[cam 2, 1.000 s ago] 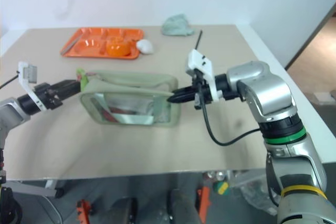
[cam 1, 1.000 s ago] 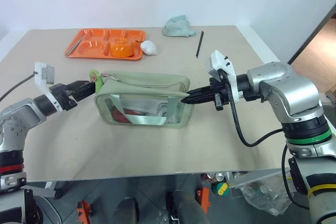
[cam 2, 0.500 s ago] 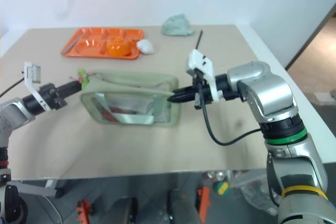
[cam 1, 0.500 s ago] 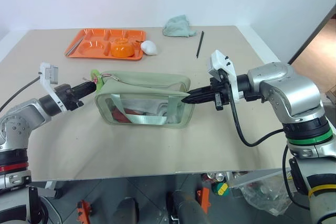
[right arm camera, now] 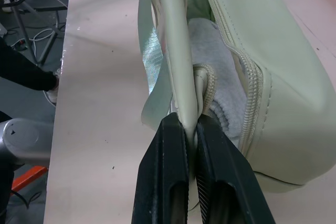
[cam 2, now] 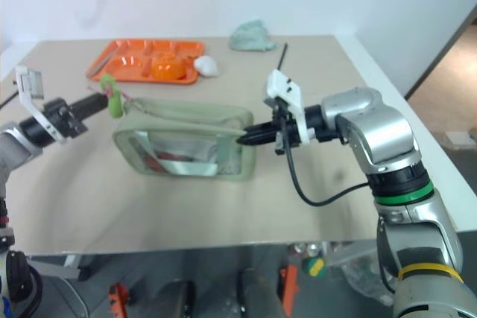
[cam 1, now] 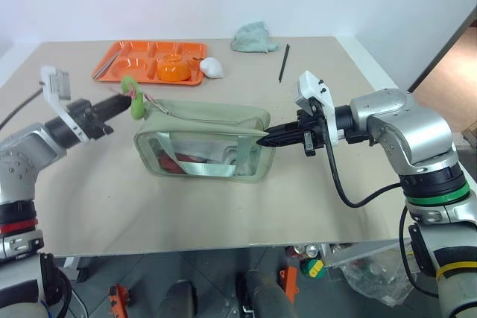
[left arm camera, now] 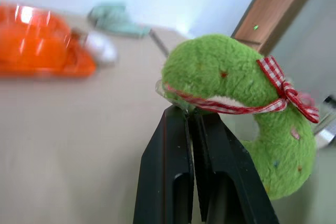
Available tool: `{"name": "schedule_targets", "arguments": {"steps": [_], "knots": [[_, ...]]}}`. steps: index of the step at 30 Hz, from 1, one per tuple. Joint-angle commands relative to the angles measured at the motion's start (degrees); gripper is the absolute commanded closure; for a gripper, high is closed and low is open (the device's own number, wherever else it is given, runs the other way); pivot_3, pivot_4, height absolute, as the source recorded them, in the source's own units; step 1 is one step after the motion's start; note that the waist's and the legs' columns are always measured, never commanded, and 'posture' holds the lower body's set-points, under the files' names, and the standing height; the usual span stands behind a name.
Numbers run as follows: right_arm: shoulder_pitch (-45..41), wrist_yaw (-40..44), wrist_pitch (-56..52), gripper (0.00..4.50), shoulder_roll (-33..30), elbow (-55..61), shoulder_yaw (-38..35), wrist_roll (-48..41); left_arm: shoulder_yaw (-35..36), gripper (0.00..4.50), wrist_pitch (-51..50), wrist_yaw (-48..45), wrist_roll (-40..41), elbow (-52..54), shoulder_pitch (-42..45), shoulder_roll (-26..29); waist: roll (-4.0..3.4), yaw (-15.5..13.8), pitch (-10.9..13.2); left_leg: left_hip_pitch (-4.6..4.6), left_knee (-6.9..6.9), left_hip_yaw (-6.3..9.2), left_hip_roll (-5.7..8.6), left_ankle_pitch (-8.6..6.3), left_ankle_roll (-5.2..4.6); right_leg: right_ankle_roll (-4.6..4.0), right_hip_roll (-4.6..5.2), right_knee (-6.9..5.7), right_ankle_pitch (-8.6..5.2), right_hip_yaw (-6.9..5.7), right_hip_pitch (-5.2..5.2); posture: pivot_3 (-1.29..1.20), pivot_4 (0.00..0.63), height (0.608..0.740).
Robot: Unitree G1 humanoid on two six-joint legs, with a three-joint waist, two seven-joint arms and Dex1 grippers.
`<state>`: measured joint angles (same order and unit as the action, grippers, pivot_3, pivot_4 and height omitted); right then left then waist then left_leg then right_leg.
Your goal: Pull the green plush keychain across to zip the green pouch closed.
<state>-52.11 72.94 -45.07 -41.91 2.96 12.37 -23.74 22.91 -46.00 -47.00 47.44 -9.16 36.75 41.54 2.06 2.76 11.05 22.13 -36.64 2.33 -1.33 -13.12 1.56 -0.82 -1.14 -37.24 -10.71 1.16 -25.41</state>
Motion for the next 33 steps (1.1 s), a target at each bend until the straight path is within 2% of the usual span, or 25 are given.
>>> {"name": "schedule_targets", "arguments": {"steps": [1,7,13,23,25,26,33], "knots": [[-1.3,0.3,0.8,4.50,0.1,0.5,-0.6,-0.3,-2.9,4.48,1.0,-2.3,-0.6,3.9,5.0,1.4,0.00,0.0,0.0,0.00,0.00,-0.01,0.00,0.00,0.00,0.00,0.00,0.00,0.00,0.01,0.00,0.00,0.150,0.740],[-1.3,-0.1,0.6,4.50,0.1,0.7,-0.9,-0.4,-12.2,4.48,2.3,-8.0,-4.1,9.5,11.2,1.7,0.01,0.0,0.0,0.03,-0.01,0.00,0.05,0.01,0.01,0.01,0.01,0.00,0.01,0.04,0.00,0.00,0.150,0.740],[-0.9,-0.6,0.5,4.50,0.0,1.1,-1.2,-0.5,-18.1,4.48,2.8,-13.4,-6.9,14.4,9.4,4.0,0.00,0.0,0.0,0.02,0.02,-0.02,0.02,0.00,0.00,0.01,-0.03,0.00,0.00,0.07,-0.02,0.00,0.150,0.740],[-0.9,-0.7,0.6,4.50,0.0,1.2,-1.1,-0.5,-17.7,1.08,5.1,-11.6,-11.0,9.9,9.5,3.2,0.00,0.0,0.0,0.03,-0.02,-0.03,0.04,0.00,0.00,0.01,-0.02,0.00,0.00,0.07,-0.01,0.00,0.150,0.740],[-1.0,-0.7,0.7,4.50,0.1,1.1,-1.0,-0.4,-17.2,0.51,4.7,-11.8,-10.5,10.4,9.2,3.3,0.00,0.0,0.0,0.03,-0.02,-0.03,0.03,0.00,0.00,0.01,-0.02,0.00,0.00,0.08,-0.02,0.00,0.150,0.740],[-1.0,-0.7,0.7,4.50,0.2,1.1,-0.9,-0.4,-16.7,0.08,4.6,-11.9,-10.2,10.8,9.0,3.4,0.00,0.0,0.0,0.03,-0.01,-0.02,0.03,0.00,-0.01,0.01,-0.02,0.00,0.00,0.08,-0.02,0.00,0.150,0.740],[-1.1,-0.7,1.0,4.50,0.5,0.8,-0.7,-0.2,-10.7,0.03,1.3,-9.1,-5.0,12.0,9.1,2.5,0.00,0.0,0.0,0.02,-0.02,-0.03,0.03,0.00,-0.01,0.01,-0.02,0.00,0.00,0.07,-0.02,0.00,0.150,0.740]]}}
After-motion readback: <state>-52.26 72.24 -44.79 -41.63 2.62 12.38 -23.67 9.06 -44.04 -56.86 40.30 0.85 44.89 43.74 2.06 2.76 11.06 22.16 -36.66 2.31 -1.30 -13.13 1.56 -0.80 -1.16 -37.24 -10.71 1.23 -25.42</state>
